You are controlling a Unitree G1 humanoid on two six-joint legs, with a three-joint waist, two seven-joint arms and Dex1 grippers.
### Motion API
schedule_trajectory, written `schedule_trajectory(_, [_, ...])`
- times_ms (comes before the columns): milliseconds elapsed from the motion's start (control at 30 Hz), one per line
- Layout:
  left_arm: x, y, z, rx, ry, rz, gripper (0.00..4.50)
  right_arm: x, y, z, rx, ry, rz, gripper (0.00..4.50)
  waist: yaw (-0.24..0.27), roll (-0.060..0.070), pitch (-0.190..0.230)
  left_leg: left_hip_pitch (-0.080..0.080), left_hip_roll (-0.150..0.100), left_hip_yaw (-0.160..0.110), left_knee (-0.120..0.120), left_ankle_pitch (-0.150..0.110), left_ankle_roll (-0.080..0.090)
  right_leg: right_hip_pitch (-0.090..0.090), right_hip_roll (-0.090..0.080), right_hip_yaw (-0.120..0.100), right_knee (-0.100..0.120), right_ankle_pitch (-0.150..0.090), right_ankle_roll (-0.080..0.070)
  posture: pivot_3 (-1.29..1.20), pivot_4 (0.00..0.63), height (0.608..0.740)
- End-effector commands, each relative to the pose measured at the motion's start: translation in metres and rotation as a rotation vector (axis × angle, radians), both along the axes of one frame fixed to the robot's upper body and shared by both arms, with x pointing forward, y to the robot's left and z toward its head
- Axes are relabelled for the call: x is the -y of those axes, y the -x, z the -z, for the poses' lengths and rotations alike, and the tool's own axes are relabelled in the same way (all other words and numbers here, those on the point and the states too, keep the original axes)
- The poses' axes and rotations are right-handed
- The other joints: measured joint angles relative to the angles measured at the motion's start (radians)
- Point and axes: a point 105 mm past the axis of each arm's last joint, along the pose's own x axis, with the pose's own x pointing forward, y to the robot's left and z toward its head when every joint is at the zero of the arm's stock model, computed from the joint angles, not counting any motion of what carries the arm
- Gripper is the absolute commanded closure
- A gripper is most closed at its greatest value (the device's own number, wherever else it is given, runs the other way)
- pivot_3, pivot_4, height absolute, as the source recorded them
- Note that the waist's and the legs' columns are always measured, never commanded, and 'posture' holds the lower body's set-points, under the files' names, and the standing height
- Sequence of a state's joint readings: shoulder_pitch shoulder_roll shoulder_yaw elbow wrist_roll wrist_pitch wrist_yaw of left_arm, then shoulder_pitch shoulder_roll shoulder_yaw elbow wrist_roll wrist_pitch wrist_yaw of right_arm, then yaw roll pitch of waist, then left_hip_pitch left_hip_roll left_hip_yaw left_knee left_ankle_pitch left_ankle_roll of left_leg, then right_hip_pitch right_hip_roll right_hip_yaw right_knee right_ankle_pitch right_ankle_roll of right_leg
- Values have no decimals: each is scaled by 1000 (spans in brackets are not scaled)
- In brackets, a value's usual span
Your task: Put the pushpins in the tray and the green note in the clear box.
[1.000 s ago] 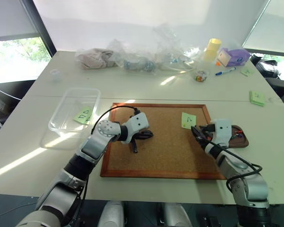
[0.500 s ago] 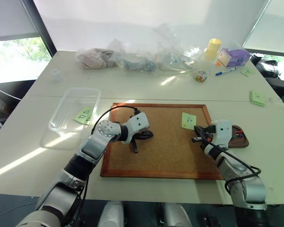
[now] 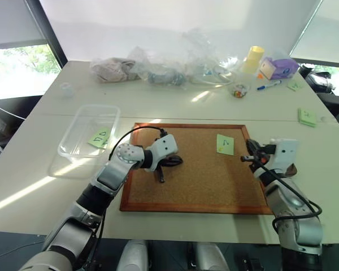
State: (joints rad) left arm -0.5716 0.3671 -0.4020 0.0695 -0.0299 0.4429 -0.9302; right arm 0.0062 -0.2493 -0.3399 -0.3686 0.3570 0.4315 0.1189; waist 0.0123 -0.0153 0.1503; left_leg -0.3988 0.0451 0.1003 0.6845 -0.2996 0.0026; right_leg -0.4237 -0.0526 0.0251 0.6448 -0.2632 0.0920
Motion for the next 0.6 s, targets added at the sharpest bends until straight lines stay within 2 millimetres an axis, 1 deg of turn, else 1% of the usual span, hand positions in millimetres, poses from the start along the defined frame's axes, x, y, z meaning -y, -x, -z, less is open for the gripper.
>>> schedule_trajectory(33, [-2,5,15,-33,-51,4,4500,34,14,-3,-11,36,128,4487,-2,0,0,0,0,0,0,0,0,0,0,0,0,0,0,0,150,737])
schedule_trajectory(100, [-1,6,16,-35,-51,5,4500,43,17,5,-52,48,154,4487,-6,0,0,0,0,0,0,0,0,0,0,0,0,0,0,0,150,737])
schedule_trajectory(200, [-1,6,16,-36,-51,7,4500,52,19,10,-75,62,180,4487,-6,0,0,2,0,0,0,0,0,1,0,0,0,0,-1,0,150,737])
schedule_trajectory(400, [1,4,16,-34,-52,7,4500,60,17,22,-104,66,206,4487,-4,0,0,2,0,0,0,0,0,2,0,0,0,0,-1,0,150,737])
schedule_trajectory(500, [1,4,16,-33,-54,6,4500,61,17,25,-102,66,222,3596,-4,0,0,2,0,0,0,0,0,2,0,0,0,0,-1,0,150,737])
schedule_trajectory(533, [0,4,16,-33,-54,4,4500,62,17,25,-101,68,226,3165,-4,0,0,2,0,0,0,0,0,2,0,0,0,0,-1,0,150,737])
schedule_trajectory(567, [0,4,16,-33,-54,3,4500,62,18,25,-101,71,230,2593,-3,0,0,2,0,0,0,0,0,2,0,0,0,0,-1,0,150,737])
schedule_trajectory(600, [0,4,16,-33,-55,2,4500,62,18,25,-101,70,231,2116,-3,0,0,2,0,0,0,0,0,2,0,0,0,0,-1,0,150,737])
